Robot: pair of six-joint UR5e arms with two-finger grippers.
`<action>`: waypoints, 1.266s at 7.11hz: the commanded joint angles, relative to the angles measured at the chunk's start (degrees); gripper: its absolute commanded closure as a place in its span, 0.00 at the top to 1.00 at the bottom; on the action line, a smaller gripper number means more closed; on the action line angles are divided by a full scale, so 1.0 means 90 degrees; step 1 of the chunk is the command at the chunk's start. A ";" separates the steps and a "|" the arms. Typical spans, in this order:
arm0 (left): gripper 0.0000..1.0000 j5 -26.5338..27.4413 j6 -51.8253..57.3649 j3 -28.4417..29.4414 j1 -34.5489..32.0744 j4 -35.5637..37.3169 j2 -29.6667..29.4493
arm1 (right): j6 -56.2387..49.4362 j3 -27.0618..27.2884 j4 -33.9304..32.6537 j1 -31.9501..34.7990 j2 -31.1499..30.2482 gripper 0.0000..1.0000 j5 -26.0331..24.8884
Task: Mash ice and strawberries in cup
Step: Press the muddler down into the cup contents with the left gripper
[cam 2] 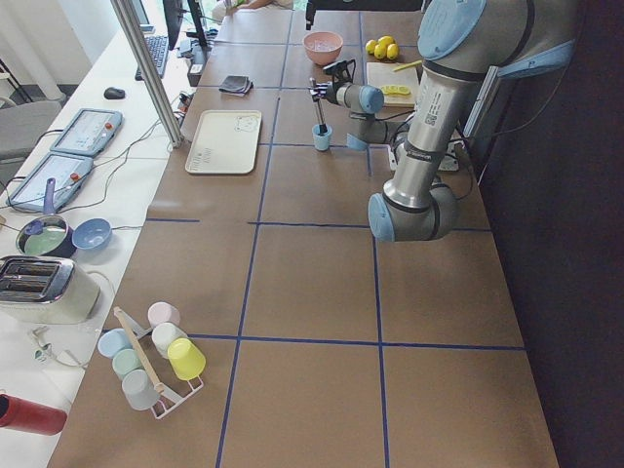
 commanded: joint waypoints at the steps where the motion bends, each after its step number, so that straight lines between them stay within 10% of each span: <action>1: 0.05 0.0003 0.0001 0.0032 0.0041 -0.0126 0.0163 | 0.0000 -0.0004 0.0000 0.0000 0.0000 0.99 0.0000; 9: 0.03 0.0003 0.0010 0.0053 0.0100 -0.0294 0.0223 | 0.0010 -0.0023 0.0000 0.0000 -0.0010 0.99 0.0010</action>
